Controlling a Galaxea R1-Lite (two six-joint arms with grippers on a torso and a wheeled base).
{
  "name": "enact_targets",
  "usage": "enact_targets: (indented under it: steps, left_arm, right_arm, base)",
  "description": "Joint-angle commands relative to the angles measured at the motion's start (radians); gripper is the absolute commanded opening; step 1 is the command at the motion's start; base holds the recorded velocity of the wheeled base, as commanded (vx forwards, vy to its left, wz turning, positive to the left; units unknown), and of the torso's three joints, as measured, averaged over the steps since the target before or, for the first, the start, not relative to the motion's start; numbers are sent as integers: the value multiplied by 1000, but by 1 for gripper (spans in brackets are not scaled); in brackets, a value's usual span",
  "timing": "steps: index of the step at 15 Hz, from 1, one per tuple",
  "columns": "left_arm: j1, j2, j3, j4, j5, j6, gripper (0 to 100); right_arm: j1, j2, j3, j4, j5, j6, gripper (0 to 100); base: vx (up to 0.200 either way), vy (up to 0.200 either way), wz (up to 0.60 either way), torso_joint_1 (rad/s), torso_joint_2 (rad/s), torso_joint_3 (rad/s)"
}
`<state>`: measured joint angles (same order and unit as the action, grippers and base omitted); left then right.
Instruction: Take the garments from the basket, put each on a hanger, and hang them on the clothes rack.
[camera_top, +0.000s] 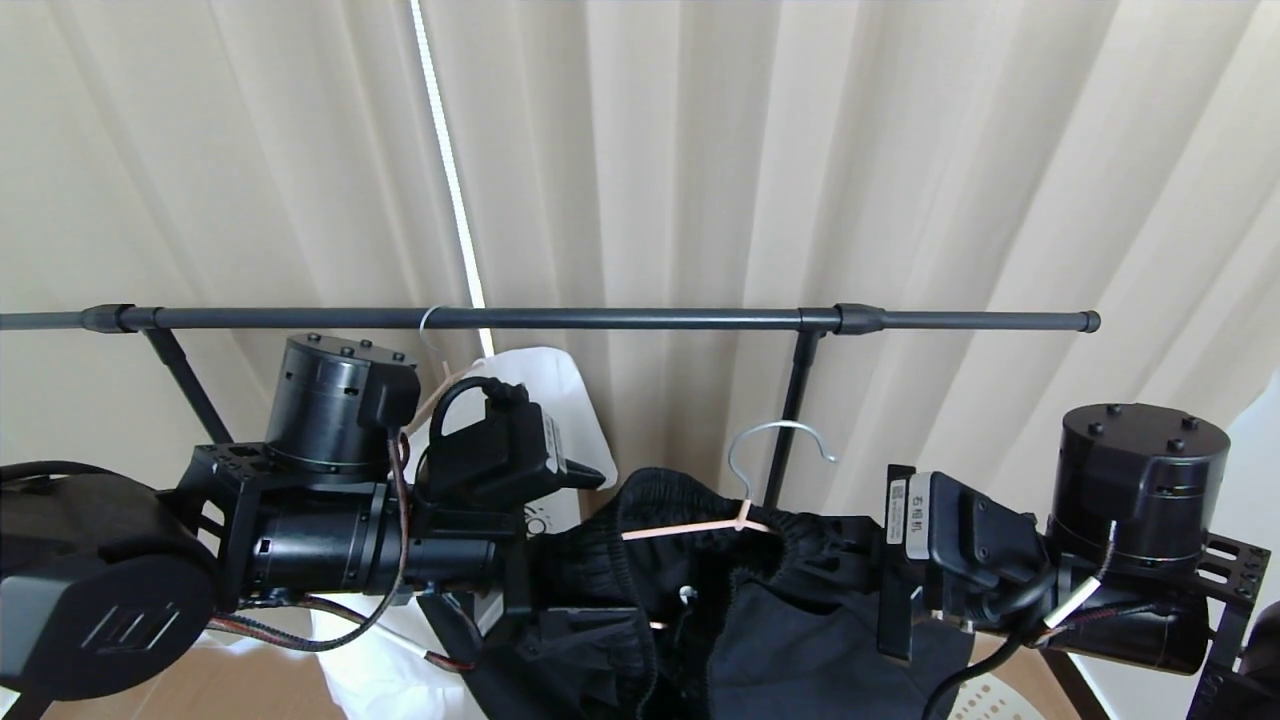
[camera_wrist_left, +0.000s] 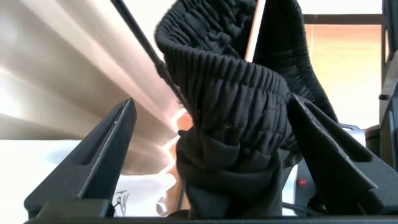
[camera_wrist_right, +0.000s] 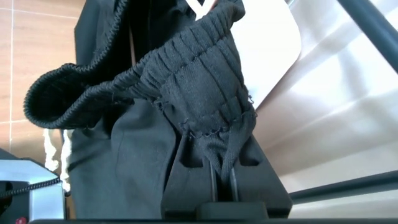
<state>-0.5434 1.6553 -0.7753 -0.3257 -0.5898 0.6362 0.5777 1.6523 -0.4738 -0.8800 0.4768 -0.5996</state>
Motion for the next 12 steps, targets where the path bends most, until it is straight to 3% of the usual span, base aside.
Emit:
enact_targets:
  steps: [1,10,11,12]
  left_arm:
    - [-13,14,-2,-3,-1,0,100]
    - [-46,23,2,-4,-2,-1,100]
    - [-47,21,4,-4,-2,-1,0]
    - [-47,21,7,-4,-2,-1,0]
  right_arm:
    - [5,0,14,-19,0,0,0]
    - [27,-2,23,-25,0,0,0]
    - [27,-2,21,-25,0,0,0]
    - [27,-2,23,-25,0,0,0]
  base:
    - [0,0,0,0,0,0]
    - [0,0,0,0,0,0]
    - [0,0,0,0,0,0]
    - [0,0,0,0,0,0]
